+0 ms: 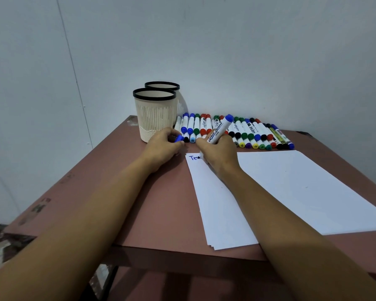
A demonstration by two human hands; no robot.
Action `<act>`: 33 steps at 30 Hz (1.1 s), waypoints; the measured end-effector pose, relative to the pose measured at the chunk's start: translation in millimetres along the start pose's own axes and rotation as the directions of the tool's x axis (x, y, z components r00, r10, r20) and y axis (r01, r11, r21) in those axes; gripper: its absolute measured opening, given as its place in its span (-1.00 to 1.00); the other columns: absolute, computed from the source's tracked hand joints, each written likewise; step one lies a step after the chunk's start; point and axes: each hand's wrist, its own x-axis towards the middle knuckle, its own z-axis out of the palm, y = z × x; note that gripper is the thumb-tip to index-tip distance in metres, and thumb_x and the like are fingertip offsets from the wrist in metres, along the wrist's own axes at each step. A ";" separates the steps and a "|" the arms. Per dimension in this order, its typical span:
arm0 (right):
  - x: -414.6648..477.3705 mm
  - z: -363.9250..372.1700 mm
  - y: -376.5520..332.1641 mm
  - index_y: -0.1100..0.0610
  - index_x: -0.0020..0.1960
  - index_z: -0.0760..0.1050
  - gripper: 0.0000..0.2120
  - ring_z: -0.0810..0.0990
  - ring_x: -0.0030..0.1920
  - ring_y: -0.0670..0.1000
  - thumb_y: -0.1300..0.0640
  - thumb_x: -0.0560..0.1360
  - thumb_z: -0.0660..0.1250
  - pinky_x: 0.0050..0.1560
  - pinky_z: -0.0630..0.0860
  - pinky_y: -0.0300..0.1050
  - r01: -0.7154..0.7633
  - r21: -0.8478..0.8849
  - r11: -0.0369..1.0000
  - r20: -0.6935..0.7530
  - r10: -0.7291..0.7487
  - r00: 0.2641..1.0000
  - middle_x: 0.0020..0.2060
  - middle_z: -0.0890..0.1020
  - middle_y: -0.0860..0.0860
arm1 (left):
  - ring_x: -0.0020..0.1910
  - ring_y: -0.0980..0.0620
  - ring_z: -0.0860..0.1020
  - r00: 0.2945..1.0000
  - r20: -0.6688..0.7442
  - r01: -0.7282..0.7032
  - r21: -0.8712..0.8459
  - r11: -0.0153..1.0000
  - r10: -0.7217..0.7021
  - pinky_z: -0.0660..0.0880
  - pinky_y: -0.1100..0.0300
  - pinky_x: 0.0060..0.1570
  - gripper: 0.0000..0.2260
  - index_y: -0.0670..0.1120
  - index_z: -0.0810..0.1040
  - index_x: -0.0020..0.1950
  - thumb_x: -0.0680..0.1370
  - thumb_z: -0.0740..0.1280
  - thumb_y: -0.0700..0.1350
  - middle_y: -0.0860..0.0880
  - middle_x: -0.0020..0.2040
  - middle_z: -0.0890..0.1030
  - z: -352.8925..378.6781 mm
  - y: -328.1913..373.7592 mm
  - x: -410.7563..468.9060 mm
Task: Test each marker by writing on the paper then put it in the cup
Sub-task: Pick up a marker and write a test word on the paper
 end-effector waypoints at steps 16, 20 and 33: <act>2.1 -0.1 0.1 0.18 -0.28 0.38 -0.84 0.45 -0.37 -0.01 0.18 0.43 0.33 -0.31 0.44 -0.14 -0.017 -0.007 1.000 -0.025 0.017 1.000 -0.41 0.45 0.02 | -0.32 0.03 0.50 1.000 -0.005 0.011 0.016 1.000 -0.011 0.49 0.10 -0.11 -0.82 -0.13 0.51 0.11 0.51 0.33 -0.22 -0.07 -0.19 0.56 0.4 0.7 -0.5; 1.4 -0.2 -0.8 0.13 -0.30 0.34 -0.78 0.41 -0.40 -0.05 0.16 0.46 0.31 -0.36 0.42 -0.19 -0.013 -0.015 1.000 -0.022 0.013 1.000 -0.41 0.42 -0.01 | -0.34 0.05 0.49 1.000 0.003 0.013 0.008 1.000 -0.013 0.47 0.17 -0.17 -0.84 -0.11 0.49 0.09 0.52 0.32 -0.22 -0.04 -0.24 0.55 -0.4 1.7 -1.7; -0.3 -0.8 -0.5 0.18 -0.24 0.39 -0.85 0.42 -0.37 -0.04 0.18 0.46 0.32 -0.31 0.42 -0.14 -0.017 0.008 1.000 -0.039 0.018 0.999 -0.40 0.44 0.01 | -0.36 0.08 0.49 1.000 -0.007 0.025 0.009 1.000 -0.025 0.46 0.27 -0.22 -0.79 -0.21 0.51 0.14 0.52 0.32 -0.23 -0.03 -0.24 0.56 0.6 1.9 -0.7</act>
